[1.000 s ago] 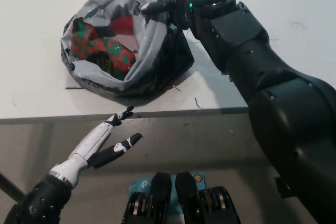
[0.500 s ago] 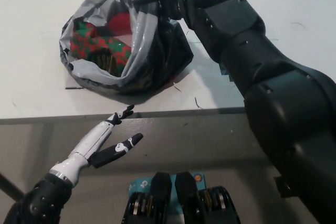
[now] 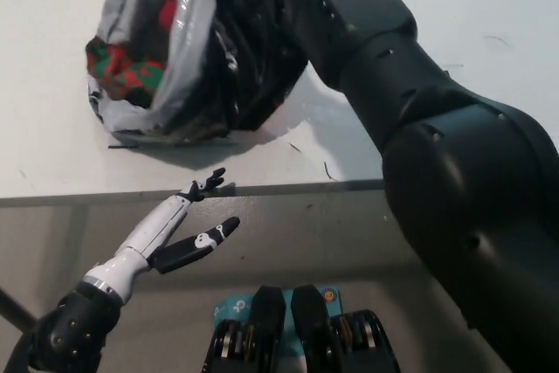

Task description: The robot uses its right hand to pick up a bag of coffee beans and puts it in the black plastic bag, then the robot grabs the top of the bag and lifts it.

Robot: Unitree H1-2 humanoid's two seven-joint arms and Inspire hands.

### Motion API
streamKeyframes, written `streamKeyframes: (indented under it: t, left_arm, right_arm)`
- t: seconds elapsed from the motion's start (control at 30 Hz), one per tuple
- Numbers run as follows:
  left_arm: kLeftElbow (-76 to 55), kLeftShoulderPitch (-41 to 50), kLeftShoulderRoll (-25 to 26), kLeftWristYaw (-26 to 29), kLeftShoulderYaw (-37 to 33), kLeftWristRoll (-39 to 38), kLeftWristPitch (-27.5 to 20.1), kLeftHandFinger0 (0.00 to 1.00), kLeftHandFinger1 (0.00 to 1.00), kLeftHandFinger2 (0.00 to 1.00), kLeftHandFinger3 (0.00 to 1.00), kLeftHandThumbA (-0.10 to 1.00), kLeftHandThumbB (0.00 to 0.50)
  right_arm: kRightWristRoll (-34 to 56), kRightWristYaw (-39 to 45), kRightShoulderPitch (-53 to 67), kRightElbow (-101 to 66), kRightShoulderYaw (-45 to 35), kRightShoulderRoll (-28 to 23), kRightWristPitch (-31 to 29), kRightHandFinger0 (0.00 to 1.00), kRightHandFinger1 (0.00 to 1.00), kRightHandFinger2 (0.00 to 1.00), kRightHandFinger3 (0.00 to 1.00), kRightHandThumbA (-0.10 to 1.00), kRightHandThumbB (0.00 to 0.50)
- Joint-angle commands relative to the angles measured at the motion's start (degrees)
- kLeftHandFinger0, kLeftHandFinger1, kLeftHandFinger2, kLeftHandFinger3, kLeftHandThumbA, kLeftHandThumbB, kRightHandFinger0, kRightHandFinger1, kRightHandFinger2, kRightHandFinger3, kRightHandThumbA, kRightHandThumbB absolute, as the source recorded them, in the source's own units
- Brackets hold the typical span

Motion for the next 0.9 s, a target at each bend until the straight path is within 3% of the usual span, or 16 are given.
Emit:
streamKeyframes:
  t: [0.0,0.03,0.17,0.27,0.37,0.43,0.5,0.63,0.7,0.87]
  left_arm:
    - [-0.53,-1.28,0.43,0.64,-0.43,0.81,-1.3,0.96,0.98,1.0,1.0,0.79,0.13]
    - [-0.81,-1.26,0.48,0.43,-0.48,0.86,-0.7,0.97,0.99,1.0,1.0,0.79,0.127]
    - [-0.71,-1.23,0.49,0.32,-0.58,0.81,-0.77,0.97,0.99,1.0,1.0,0.77,0.122]
    - [-0.99,-1.32,0.52,-0.16,-0.62,0.81,0.43,0.98,1.0,1.0,1.0,0.74,0.127]
    - [-1.19,-1.37,0.62,-0.35,-0.78,1.12,0.69,0.98,1.0,1.0,1.0,0.73,0.124]
    - [-0.99,-1.5,0.55,-0.29,-0.83,1.13,0.46,0.97,1.0,1.0,1.0,0.7,0.122]
    - [-1.14,-1.53,0.56,-0.38,-0.89,1.17,0.66,0.94,0.97,1.0,1.0,0.7,0.13]
    - [-1.17,-1.23,0.78,-0.48,-1.14,1.47,0.74,0.93,0.97,1.0,1.0,0.7,0.138]
    - [-1.04,-1.18,0.95,-0.84,-1.42,1.44,0.71,0.93,0.97,1.0,1.0,0.71,0.148]
    - [-1.48,-0.78,1.1,-1.03,-1.88,1.84,1.24,0.92,0.96,1.0,1.0,0.7,0.143]
  right_arm:
    - [8.86,-1.8,-9.91,-4.01,-5.8,0.77,-0.54,0.0,0.09,0.56,0.61,0.33,0.0]
    - [9.97,-2.22,-10.51,-4.0,-7.55,0.85,-0.1,0.0,0.07,0.58,0.69,0.33,0.0]
    - [16.37,-5.55,-12.04,-3.17,-15.4,0.71,2.43,0.0,0.05,0.57,0.69,0.35,0.0]
    - [21.52,-8.54,-12.39,-3.23,-22.54,1.0,1.62,0.0,0.1,0.64,0.85,0.3,0.0]
    - [22.22,-9.36,-12.55,-3.35,-24.76,1.02,1.56,0.0,0.15,0.67,0.9,0.33,0.0]
    - [22.52,-9.58,-12.45,-3.99,-25.83,1.2,0.84,0.0,0.17,0.69,0.92,0.33,0.0]
    - [23.12,-9.5,-12.53,-4.33,-26.97,1.16,0.24,0.0,0.14,0.63,0.83,0.36,0.0]
    - [23.85,-9.16,-12.33,-4.45,-28.12,1.09,-0.49,0.0,0.12,0.61,0.79,0.43,0.0]
    - [25.56,-9.47,-12.39,-4.65,-29.67,0.83,-0.58,0.0,0.13,0.62,0.84,0.41,0.0]
    - [29.62,-9.16,-13.51,-4.15,-32.86,-0.37,0.79,0.0,0.18,0.65,0.93,0.5,0.0]
